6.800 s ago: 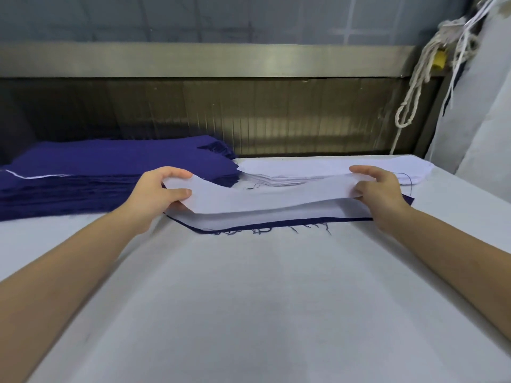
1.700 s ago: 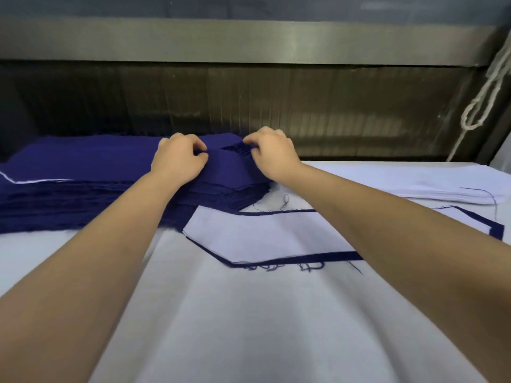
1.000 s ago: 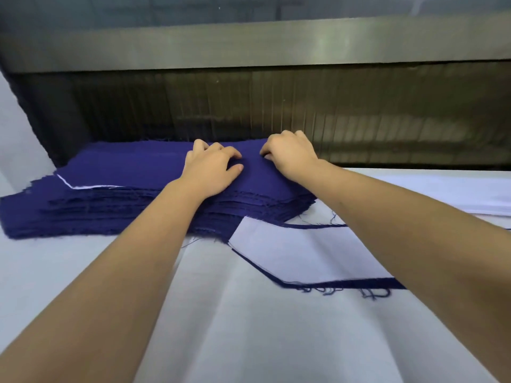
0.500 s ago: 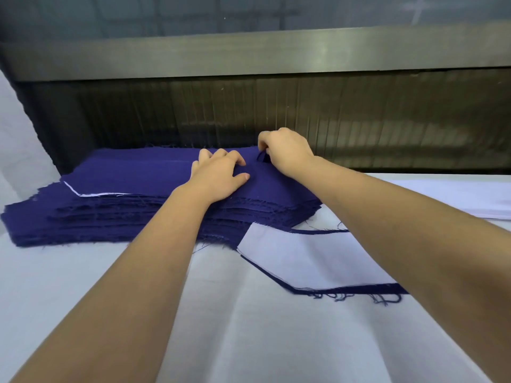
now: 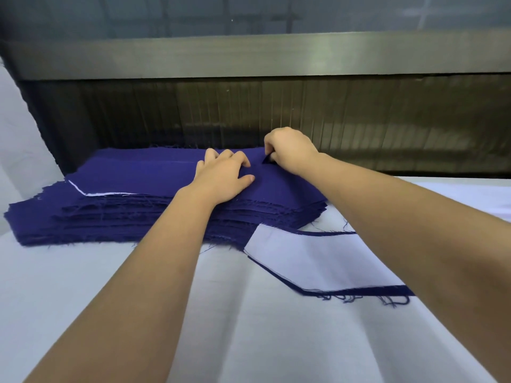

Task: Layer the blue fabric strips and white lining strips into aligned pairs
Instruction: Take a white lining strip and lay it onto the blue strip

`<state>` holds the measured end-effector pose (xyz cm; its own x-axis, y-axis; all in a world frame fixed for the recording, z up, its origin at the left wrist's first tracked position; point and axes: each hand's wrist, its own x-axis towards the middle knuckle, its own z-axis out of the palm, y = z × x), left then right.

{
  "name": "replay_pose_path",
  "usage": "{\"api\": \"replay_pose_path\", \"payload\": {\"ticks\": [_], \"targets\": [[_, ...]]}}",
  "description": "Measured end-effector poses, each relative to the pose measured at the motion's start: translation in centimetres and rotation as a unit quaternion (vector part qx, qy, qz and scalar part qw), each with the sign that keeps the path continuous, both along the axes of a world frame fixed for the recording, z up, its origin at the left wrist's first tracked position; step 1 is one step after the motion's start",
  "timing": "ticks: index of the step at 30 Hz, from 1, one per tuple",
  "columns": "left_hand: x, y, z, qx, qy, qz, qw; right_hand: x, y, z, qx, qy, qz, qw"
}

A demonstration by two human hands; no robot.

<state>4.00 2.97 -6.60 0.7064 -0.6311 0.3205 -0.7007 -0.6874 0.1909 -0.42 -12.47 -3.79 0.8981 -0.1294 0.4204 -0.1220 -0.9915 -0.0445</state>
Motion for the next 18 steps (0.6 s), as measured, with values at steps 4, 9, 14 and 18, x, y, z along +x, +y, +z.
{"api": "replay_pose_path", "payload": {"ticks": [4,9,14,18], "targets": [[0.3,0.1,-0.2,-0.010,-0.005,-0.002,1.000,0.3,0.1,0.6,0.081,0.006,-0.023,0.996],[0.5,-0.1,-0.6,0.000,-0.027,0.000,1.000,0.3,-0.5,1.8,0.168,0.042,0.014,0.985],[0.6,0.0,-0.5,0.005,-0.049,0.019,0.999,0.3,-0.9,1.8,0.164,-0.033,0.022,0.986],[0.5,0.2,-0.4,0.025,-0.054,0.062,0.996,0.0,-0.2,1.5,0.176,-0.114,0.014,0.978]]}}
